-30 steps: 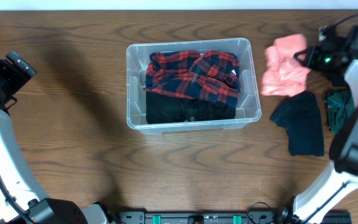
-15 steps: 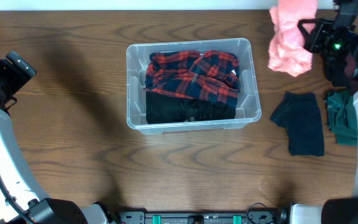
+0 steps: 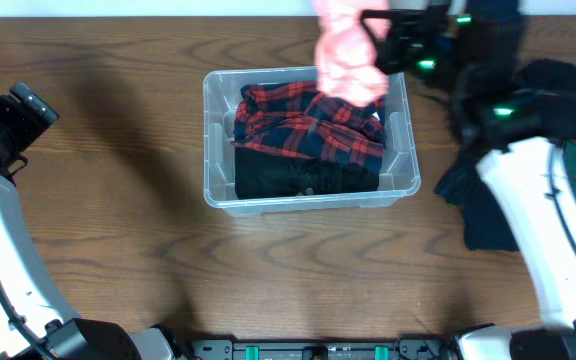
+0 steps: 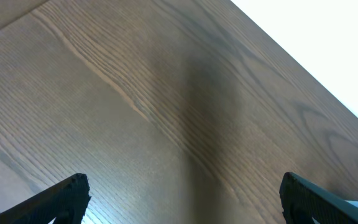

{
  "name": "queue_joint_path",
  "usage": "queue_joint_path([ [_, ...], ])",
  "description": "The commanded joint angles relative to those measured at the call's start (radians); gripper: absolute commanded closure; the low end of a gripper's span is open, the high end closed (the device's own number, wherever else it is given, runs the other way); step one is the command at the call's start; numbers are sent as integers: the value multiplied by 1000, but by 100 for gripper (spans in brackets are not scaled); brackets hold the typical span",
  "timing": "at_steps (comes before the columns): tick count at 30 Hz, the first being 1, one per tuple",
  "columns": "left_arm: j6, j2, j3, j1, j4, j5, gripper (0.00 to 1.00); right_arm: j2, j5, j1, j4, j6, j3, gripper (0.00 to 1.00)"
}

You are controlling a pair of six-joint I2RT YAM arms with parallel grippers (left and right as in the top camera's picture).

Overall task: Pack container
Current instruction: 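Lift the pink shirt with the right gripper and carry it over the bin, then lower the pink shirt into the bin's left side and release it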

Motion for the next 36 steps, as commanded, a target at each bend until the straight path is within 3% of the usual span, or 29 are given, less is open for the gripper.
queue_joint_path([
  [1, 9, 6, 1, 3, 4, 9, 2, 70, 148, 91, 60, 135, 9, 99],
  [10, 9, 6, 1, 3, 4, 9, 2, 276, 227, 241, 257, 433, 9, 99],
  [16, 9, 6, 1, 3, 4, 9, 2, 366, 215, 274, 322, 539, 9, 99],
  [29, 9, 6, 1, 3, 4, 9, 2, 388, 188, 323, 262, 592, 8, 99],
  [36, 9, 6, 1, 3, 4, 9, 2, 378, 12, 312, 409, 584, 9, 99],
])
